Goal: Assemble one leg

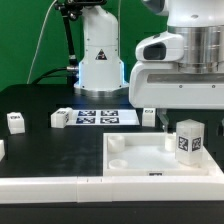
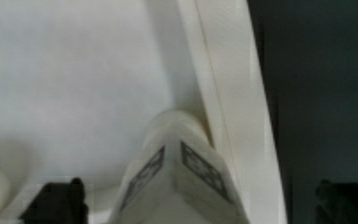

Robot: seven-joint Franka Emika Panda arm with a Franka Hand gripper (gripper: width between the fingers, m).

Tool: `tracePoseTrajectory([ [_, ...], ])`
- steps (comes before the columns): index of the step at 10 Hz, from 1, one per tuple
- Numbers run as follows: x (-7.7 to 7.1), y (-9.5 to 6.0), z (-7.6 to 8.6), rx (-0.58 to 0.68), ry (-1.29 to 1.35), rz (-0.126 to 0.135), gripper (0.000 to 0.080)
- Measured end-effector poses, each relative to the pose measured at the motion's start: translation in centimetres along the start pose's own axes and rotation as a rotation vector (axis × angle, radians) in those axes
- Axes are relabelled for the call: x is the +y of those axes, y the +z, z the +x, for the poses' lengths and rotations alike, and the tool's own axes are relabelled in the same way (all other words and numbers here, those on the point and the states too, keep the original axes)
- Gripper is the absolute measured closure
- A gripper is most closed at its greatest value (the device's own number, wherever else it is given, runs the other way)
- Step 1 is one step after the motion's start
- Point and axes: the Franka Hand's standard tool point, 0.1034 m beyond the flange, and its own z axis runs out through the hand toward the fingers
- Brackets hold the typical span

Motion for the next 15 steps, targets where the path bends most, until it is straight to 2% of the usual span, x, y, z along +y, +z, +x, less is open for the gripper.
tracePoseTrajectory([
  [3,0.3,-0.1,0.3,0.015,-0.280,-0.012,0.0150],
  [5,1.4,-0.2,0.8,0.036,-0.476,-0.006,0.0150],
  [6,2.3,0.0,0.8,0.052,-0.505,0.006,0.0150],
  [7,2.5,0.1,0.7,0.050,-0.510,0.004,0.0150],
  [8,2.4,0.1,0.7,0.050,-0.511,0.004,0.0252],
  [9,2.4,0.1,0.7,0.050,-0.510,0.004,0.0396],
  [10,2.4,0.1,0.7,0.049,-0.511,0.004,0.0396],
  [11,2.4,0.1,0.7,0.049,-0.505,0.004,0.0508],
  [14,2.4,0.2,0.7,0.049,-0.431,0.006,0.0508],
  [15,2.3,0.3,0.6,0.052,-0.311,0.016,0.0508],
])
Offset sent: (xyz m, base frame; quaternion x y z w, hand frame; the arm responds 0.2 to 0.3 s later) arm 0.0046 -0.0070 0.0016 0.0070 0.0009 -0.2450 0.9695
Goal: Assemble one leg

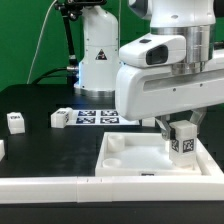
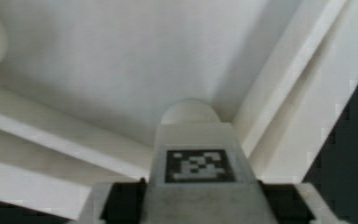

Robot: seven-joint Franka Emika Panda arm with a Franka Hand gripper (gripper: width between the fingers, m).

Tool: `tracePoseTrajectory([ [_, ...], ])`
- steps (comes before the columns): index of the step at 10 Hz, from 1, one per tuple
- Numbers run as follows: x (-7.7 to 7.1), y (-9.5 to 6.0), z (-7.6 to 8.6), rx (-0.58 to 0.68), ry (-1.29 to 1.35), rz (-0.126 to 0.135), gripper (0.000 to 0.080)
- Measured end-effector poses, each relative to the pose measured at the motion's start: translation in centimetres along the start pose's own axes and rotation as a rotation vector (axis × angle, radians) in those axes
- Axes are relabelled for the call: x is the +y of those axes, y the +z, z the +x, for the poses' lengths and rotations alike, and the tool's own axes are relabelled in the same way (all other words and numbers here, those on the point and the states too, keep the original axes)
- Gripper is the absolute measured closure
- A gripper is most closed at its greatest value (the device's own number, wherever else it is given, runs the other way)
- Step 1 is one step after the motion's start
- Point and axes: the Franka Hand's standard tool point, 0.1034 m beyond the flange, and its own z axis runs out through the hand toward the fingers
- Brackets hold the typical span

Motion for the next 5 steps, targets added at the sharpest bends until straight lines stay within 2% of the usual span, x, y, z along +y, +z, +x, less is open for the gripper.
tracePoseTrajectory([
  [2,-0.52,0.08,0.14,0.019,0.306,0.008,0.0508],
  [3,-0.57,0.09,0.19,0.021,0.363,0.009,0.0508],
  [5,-0.89,0.13,0.44,0.039,0.640,0.036,0.0508],
])
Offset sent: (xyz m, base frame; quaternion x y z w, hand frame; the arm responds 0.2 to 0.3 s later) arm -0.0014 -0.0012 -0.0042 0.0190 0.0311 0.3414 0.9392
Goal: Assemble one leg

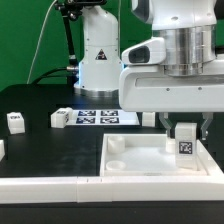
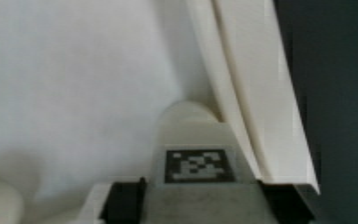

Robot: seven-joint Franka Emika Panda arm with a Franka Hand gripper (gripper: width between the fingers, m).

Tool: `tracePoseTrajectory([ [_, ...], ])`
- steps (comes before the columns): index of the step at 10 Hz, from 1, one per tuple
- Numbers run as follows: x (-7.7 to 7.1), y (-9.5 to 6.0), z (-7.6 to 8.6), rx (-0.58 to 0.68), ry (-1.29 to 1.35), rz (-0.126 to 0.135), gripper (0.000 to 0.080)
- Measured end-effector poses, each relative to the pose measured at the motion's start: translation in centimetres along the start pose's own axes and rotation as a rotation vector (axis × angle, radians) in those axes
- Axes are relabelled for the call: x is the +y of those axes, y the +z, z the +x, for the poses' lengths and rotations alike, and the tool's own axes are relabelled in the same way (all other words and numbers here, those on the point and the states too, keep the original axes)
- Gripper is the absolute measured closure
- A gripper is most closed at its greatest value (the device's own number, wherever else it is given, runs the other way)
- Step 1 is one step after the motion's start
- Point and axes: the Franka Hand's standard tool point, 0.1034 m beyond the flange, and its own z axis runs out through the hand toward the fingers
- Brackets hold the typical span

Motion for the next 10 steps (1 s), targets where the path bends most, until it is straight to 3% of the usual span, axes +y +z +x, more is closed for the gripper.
tracePoseTrajectory([
  [4,-0.45,0.01,-0.22,-0.008,0.484,0.010,0.0507],
  [8,-0.45,0.10,-0.19,-0.019,0.678,0.020,0.0507],
  [10,-0.47,0.11,-0.22,-0.019,0.632,0.020,0.0498],
])
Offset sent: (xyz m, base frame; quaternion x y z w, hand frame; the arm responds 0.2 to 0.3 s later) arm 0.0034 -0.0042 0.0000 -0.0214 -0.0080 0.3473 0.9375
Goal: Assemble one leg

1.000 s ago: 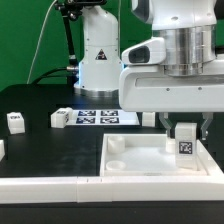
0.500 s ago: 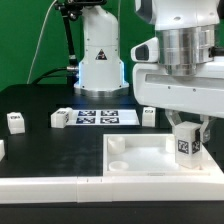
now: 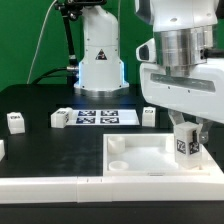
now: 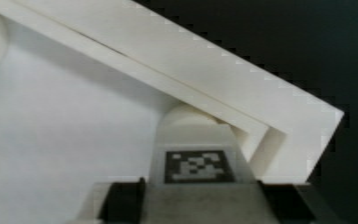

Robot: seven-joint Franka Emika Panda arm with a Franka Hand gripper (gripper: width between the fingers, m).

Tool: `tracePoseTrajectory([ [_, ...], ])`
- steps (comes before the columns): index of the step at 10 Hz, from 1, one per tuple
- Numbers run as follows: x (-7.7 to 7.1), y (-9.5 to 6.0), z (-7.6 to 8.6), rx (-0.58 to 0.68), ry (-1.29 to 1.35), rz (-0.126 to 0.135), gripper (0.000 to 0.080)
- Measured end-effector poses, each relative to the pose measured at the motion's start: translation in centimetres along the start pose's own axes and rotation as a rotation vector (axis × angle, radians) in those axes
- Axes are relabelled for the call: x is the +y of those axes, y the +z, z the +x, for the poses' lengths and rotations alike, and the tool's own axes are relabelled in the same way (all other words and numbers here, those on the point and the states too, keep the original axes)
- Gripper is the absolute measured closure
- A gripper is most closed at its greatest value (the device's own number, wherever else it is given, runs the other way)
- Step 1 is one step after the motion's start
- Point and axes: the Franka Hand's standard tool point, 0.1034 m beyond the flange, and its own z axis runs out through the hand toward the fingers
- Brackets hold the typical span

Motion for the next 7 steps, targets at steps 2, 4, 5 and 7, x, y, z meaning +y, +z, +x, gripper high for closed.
tracePoseTrajectory([
  [2,0.08,0.00,-0.04,-0.004,-0.113,-0.007,0.0323],
  [4,0.09,-0.08,-0.18,-0.015,-0.357,-0.018,0.0160],
  [5,0.12,-0.06,-0.20,-0.017,-0.475,-0.019,0.0160],
  [7,0.14,-0.02,-0.29,-0.015,-0.717,-0.034,0.0152],
])
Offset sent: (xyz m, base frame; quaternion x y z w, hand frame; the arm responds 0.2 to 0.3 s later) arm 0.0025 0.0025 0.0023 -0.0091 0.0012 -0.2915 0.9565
